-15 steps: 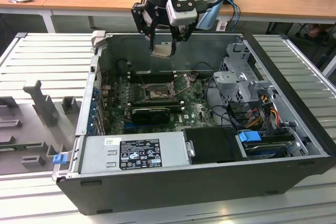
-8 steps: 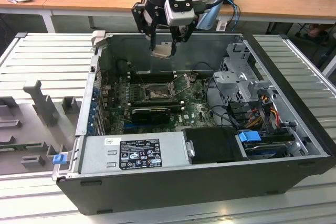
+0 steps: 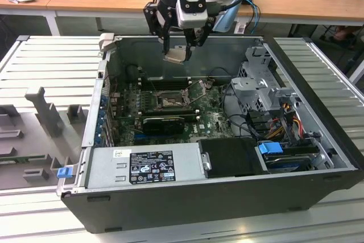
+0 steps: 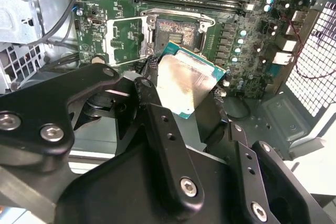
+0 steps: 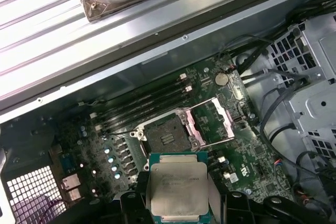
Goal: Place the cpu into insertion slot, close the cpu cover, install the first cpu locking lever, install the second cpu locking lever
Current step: 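Place the cpu into insertion slot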
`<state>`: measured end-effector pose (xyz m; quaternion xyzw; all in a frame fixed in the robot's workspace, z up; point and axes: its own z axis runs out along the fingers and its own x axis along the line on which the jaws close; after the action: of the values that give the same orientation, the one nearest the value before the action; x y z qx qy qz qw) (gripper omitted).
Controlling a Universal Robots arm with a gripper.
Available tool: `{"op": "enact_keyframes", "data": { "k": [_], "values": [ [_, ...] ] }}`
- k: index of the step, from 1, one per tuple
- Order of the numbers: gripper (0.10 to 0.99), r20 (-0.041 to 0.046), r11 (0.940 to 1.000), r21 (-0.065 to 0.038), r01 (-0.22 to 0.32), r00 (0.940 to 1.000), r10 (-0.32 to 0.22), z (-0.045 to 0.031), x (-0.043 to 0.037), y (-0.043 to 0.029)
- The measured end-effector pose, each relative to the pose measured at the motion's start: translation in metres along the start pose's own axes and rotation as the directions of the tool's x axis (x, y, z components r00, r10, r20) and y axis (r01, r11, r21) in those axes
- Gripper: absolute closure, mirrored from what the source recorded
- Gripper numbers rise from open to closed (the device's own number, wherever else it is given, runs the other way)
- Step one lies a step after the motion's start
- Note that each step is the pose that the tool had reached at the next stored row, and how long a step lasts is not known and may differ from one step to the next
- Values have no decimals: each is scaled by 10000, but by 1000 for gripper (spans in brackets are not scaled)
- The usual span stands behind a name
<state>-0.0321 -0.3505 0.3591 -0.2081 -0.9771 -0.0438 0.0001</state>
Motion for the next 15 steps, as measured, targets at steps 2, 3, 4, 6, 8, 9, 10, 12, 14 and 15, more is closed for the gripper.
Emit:
{"op": "enact_keyframes", "data": {
  "k": [2, 3, 4, 6, 8, 9, 10, 12, 14, 15],
  "values": [
    [557, 10, 9999, -2, -107, 9999, 107, 0, 0, 0],
    [557, 13, 9999, -3, -153, 9999, 153, 0, 0, 0],
    [557, 18, 9998, -4, -211, 9998, 211, 0, 0, 0],
    [557, 27, 9995, -6, -318, 9995, 318, 1, 0, 0],
    [557, 38, 9990, -9, -447, 9990, 447, 1, 0, 0],
    [557, 47, 9985, -11, -545, 9985, 545, 1, 0, 0],
    [557, 52, 9982, -13, -604, 9982, 604, 1, 0, 0],
    [557, 60, 9975, -16, -706, 9975, 706, 1, 0, 0],
    [557, 69, 9967, -18, -814, 9967, 815, 2, 0, 0],
    [557, 74, 9963, -20, -862, 9962, 863, 2, 0, 0]
  ]
}}
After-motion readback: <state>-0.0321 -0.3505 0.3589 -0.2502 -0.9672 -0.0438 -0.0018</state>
